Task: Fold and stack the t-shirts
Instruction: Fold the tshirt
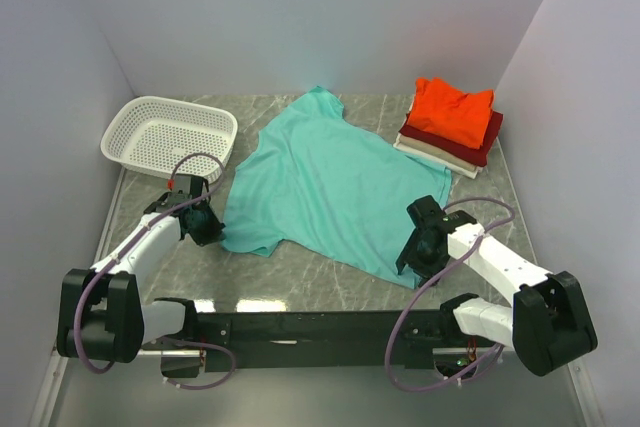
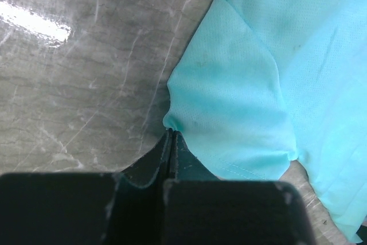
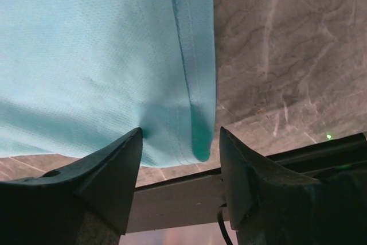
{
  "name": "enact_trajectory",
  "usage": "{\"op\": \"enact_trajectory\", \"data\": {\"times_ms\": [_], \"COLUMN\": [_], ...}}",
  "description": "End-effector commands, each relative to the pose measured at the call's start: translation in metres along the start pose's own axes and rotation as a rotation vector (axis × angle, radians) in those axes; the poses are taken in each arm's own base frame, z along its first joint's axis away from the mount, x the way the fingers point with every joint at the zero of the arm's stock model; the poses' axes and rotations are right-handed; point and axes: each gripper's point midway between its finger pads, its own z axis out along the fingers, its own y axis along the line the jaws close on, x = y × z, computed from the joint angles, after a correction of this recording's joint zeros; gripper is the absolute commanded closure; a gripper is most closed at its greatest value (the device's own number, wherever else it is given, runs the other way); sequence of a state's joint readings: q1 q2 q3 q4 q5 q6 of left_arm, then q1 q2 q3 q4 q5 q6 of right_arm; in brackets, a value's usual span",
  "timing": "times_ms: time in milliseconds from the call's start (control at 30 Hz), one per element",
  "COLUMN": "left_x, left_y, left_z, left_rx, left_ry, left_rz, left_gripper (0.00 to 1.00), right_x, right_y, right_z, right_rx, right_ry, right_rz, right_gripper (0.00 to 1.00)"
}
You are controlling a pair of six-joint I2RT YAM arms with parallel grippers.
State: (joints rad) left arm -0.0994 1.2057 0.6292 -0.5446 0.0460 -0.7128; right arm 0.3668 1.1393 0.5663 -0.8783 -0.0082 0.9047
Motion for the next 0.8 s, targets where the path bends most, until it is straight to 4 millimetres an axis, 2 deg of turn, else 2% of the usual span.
{"op": "enact_trajectory", "data": {"times_ms": [0, 233, 333, 367, 467, 500, 767], "left_x": [-0.015, -0.015, -0.015, -0.015, -0.015, -0.016, -0.019], "left_y": [-0.015, -0.016, -0.015, -0.015, -0.015, -0.015, -0.012], "left_z": [-0.007, -0.007, -0.008, -0.008, -0.008, -0.008, -0.011], "left_rx": [0.059, 0.058, 0.058, 0.059, 0.057, 0.057, 0.039], "left_ry": [-0.041, -0.041, -0.044, -0.043, -0.044, -0.046, -0.065], "left_rz": [0.027, 0.028, 0.028, 0.027, 0.025, 0.026, 0.013], "left_gripper": [0.99, 0.99, 1.0, 0.99, 1.0, 1.0, 1.0], "right_x": [-0.01, -0.01, -0.008, -0.007, -0.006, -0.003, -0.006], "right_y": [0.013, 0.02, 0.018, 0.018, 0.014, 0.008, -0.012], "right_z": [0.0, 0.0, 0.001, 0.001, 0.0, -0.001, -0.013], "right_rx": [-0.049, -0.077, -0.074, -0.074, -0.062, -0.042, 0.037], "right_ry": [-0.047, -0.04, -0.036, -0.034, -0.037, -0.03, -0.078], "right_rz": [0.033, 0.045, 0.04, 0.041, 0.046, 0.049, 0.101], "right_gripper": [0.38, 0.55, 0.68, 0.78, 0.96, 0.99, 1.0]}}
